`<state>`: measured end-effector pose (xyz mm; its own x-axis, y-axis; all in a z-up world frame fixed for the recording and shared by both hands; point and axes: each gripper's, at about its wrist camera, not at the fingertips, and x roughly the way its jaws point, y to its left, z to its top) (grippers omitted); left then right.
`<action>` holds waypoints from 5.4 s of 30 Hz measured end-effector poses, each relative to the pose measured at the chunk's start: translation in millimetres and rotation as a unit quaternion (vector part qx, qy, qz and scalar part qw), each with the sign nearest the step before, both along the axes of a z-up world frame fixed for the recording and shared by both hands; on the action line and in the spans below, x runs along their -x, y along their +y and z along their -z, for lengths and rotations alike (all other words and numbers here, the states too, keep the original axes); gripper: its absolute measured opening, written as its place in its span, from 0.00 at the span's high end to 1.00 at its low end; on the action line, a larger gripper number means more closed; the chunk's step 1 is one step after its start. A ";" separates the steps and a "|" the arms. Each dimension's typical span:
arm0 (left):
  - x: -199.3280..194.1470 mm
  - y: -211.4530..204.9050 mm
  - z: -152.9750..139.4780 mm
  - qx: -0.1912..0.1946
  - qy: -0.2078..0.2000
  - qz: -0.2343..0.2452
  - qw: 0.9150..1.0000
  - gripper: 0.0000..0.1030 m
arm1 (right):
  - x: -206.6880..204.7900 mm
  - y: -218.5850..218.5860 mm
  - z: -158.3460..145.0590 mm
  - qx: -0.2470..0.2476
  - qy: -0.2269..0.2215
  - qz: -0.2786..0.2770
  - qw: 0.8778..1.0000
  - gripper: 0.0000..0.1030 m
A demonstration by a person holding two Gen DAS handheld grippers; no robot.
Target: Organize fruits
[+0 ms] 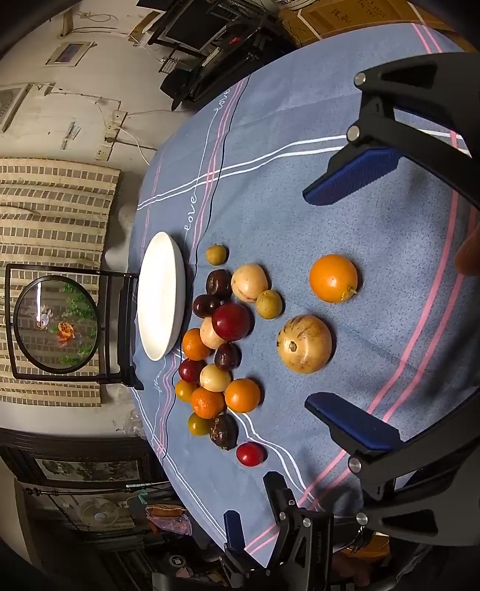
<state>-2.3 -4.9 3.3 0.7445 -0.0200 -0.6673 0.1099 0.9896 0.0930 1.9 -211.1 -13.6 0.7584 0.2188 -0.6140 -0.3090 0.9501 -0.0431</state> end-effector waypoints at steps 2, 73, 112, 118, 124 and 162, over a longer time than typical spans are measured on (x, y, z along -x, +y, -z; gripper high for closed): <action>0.4 -0.6 0.1 -0.001 0.000 0.000 1.000 0.02 | -0.3 -1.3 0.5 0.000 0.000 0.000 1.000 0.01; -5.1 3.7 6.6 0.009 0.022 -0.002 1.000 0.02 | 0.1 4.9 7.0 0.010 0.016 0.007 1.000 0.01; -25.8 27.8 20.2 0.064 0.041 0.025 0.997 0.12 | -33.0 -15.2 42.0 -0.006 0.080 0.011 0.997 0.52; -39.4 30.1 25.0 0.086 0.065 0.032 0.994 0.34 | -31.1 -10.2 42.2 -0.007 0.074 -0.005 0.997 0.65; -52.4 25.4 25.7 0.086 0.073 0.037 0.993 0.50 | -30.7 -12.4 42.6 -0.012 0.073 -0.009 0.997 0.65; -53.3 22.3 9.4 0.081 0.052 0.054 0.994 0.71 | -32.4 -27.5 27.9 -0.031 0.060 0.007 0.998 0.65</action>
